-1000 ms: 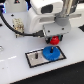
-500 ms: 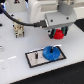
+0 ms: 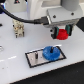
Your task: Insert the blue gear onto the right peg, followed by the red gear
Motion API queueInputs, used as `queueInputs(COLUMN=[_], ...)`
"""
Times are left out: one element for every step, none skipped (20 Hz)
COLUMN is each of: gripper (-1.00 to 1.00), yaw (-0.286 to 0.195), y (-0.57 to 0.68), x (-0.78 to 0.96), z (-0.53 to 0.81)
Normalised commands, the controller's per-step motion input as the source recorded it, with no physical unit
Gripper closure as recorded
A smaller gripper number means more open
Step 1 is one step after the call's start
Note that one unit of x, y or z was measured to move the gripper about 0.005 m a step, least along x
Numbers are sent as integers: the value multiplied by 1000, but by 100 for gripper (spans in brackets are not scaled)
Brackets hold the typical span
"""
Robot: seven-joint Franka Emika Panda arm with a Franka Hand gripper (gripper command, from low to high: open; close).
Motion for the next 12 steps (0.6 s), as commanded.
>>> queueInputs(gripper=[100, 100, 100, 100, 100, 100, 100, 100, 100, 100, 100, 100], yaw=[0, 0, 0, 0, 0, 0, 0, 0, 0, 0, 0, 0], y=[-268, -262, -217, -231, -261, -243, -243, -246, -235, -197, -158, -110], x=[667, 649, 617, 624, 643, 556, 456, 405, 349, 269, 226, 192], z=[157, 137, 124, 62, 38, 61, -3, -6, -16, -37, -63, -73])
